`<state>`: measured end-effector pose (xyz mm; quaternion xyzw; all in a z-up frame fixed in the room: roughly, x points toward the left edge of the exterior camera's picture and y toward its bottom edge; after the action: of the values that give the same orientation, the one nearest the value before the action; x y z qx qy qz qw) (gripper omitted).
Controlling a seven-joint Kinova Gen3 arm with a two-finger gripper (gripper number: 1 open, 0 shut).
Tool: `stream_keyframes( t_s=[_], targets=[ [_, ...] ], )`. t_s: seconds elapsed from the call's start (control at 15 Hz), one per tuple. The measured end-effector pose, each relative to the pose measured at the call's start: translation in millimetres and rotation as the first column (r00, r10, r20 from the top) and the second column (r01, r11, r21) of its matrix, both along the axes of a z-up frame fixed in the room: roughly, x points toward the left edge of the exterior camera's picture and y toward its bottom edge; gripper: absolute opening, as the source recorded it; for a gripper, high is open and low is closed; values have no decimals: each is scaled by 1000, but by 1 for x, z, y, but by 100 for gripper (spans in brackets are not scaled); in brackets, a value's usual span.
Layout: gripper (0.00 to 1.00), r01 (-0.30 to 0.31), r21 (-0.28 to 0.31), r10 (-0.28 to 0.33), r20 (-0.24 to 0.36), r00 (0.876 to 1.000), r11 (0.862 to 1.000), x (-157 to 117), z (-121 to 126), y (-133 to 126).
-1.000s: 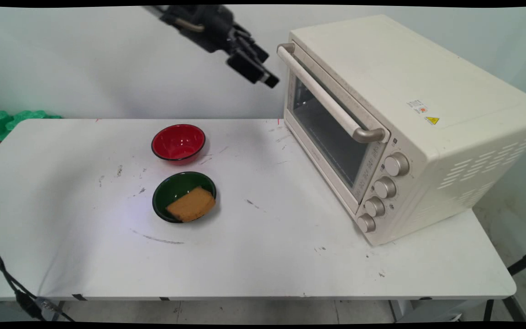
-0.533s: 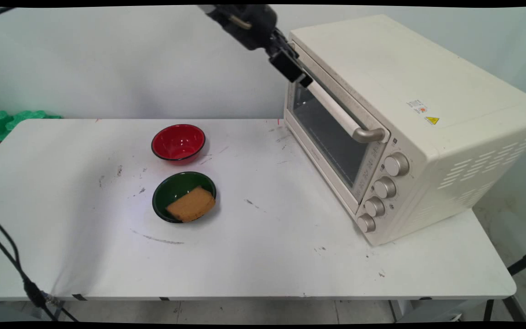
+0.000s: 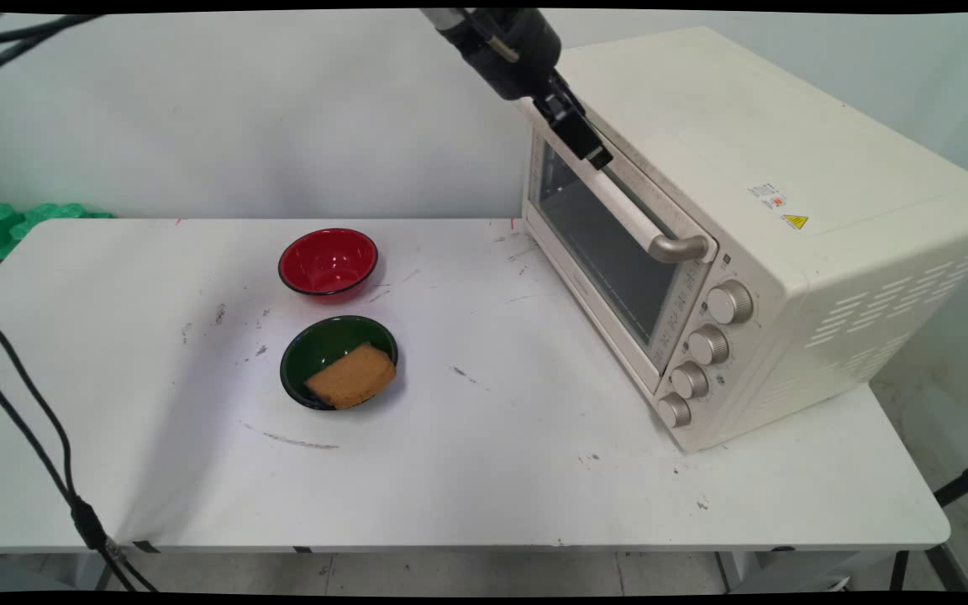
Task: Open the oven
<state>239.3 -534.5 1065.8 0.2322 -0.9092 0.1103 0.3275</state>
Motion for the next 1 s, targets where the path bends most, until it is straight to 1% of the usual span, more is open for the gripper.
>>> stream_keyframes(
  t_s=[0.53,1.0],
  targets=[
    [0,-25,29,24,10,1000,999,-22,-6,-14],
    [0,-33,58,31,41,999,998,-22,-18,-14]
  ],
)
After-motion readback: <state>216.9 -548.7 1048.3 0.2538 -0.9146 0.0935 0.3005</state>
